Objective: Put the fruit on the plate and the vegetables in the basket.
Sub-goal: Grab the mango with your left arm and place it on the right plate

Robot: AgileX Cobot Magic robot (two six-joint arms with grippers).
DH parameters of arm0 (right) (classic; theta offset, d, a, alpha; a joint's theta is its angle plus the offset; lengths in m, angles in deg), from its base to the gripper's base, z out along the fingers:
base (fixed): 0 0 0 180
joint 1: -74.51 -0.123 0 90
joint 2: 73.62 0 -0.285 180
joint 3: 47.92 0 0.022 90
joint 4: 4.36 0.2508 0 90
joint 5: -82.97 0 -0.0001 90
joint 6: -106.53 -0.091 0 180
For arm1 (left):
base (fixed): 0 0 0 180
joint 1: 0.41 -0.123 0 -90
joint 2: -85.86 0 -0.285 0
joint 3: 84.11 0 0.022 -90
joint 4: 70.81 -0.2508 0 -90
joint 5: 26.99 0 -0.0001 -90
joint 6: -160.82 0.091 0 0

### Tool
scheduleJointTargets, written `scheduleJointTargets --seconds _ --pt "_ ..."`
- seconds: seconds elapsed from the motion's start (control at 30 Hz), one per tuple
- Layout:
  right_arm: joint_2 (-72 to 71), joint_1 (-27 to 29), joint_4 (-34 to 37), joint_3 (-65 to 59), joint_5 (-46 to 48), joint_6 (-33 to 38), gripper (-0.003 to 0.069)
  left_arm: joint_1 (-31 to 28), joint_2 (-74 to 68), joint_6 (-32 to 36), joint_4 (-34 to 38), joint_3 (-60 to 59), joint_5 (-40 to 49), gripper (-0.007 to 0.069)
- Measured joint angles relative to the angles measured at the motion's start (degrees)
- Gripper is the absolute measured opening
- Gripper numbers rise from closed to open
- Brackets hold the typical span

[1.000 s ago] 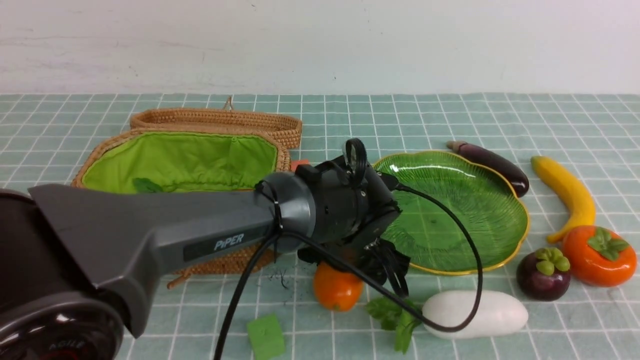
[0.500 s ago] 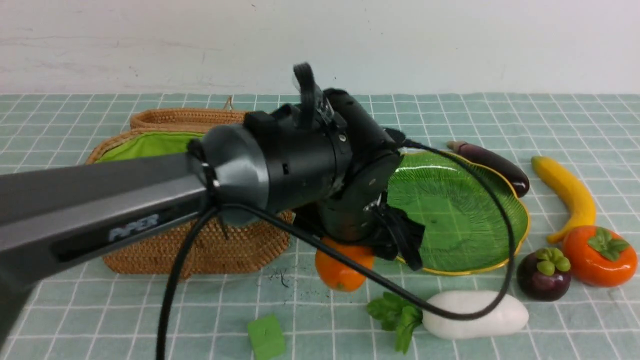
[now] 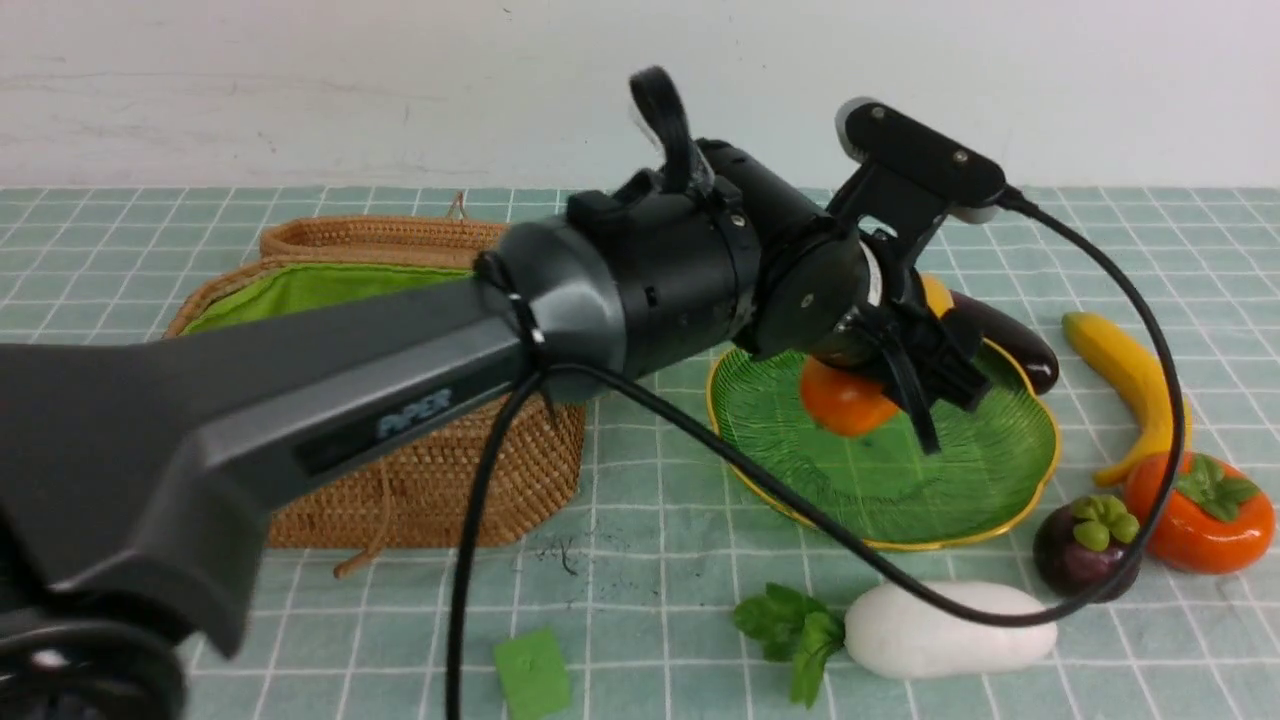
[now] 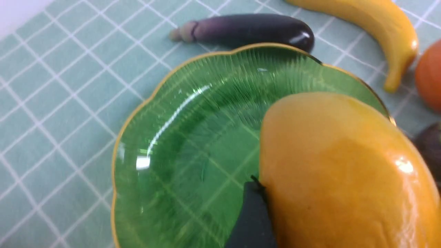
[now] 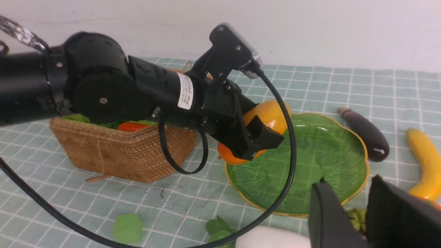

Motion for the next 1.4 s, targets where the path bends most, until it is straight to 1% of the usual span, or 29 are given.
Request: scheduleJointTargets --seconds 0.07,0.3,0.63,0.83,0.97,1.0,1.07,1.17,1.27,1.4 --pt "0.0 0.0 -0.3 0.0 1.0 -0.8 0.0190 -0.2 -4.9 1.6 0.6 3.7 -0.7 0.0552" --pt "0.0 0.0 -0.4 0.0 2.5 -0.9 0.0192 -0.3 -13.7 2.3 0.5 10.7 -1.1 0.0552" --pt "0.0 0.0 0.8 0.0 6.8 -1.0 0.0197 -0.4 -15.7 2.3 -0.6 11.9 -2.7 0.0552" --pt "0.0 0.0 0.9 0.0 7.7 -1.0 0.0204 -0.4 -14.4 2.3 -0.6 11.9 1.6 0.0561" --pt "0.0 0.0 0.9 0.0 8.1 -1.0 0.0210 -0.4 -10.6 2.3 -0.2 11.8 7.3 0.0561" --pt "0.0 0.0 0.9 0.0 8.3 -1.0 0.0211 -0.4 -8.1 2.3 0.7 11.3 9.9 0.0561" --pt "0.0 0.0 0.9 0.0 8.4 -1.0 0.0214 -0.4 -4.7 2.3 2.1 10.1 11.9 0.0561" --pt "0.0 0.0 1.0 0.0 8.3 -1.0 0.0216 -0.4 -1.6 2.5 2.1 8.5 8.5 0.0561" --pt "0.0 0.0 2.0 0.0 8.3 -1.0 0.0217 -0.4 -1.6 2.5 1.6 8.3 4.9 0.0559" --pt "0.0 0.0 5.9 0.0 10.2 -0.8 0.0221 -0.4 -4.7 2.5 0.5 7.8 2.2 0.0561"
